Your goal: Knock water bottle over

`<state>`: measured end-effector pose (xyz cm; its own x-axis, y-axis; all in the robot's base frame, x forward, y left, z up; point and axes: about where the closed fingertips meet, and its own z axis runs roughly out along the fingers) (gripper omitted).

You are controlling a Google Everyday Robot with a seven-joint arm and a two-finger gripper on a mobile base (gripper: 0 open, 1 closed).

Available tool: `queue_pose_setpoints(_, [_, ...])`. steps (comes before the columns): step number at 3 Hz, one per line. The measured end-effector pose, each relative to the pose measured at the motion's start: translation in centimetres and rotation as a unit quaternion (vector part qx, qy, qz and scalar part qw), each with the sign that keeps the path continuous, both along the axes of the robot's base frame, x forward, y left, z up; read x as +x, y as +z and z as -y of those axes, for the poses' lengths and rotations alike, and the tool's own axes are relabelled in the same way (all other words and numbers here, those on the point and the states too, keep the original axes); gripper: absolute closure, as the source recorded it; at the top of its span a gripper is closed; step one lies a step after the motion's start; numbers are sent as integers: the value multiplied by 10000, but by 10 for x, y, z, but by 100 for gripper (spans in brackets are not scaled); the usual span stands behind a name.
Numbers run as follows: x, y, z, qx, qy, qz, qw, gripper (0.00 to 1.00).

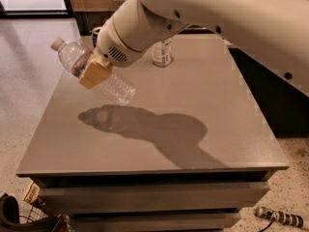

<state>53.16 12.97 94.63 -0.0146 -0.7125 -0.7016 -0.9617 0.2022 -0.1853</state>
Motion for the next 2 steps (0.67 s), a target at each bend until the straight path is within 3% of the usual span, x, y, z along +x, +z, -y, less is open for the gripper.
queue_pose_setpoints(1, [0,-9,4,-725,-89,-87,9973,100])
queue_pose_setpoints(2, [4,-21,7,-1212,-195,-156,9923,100])
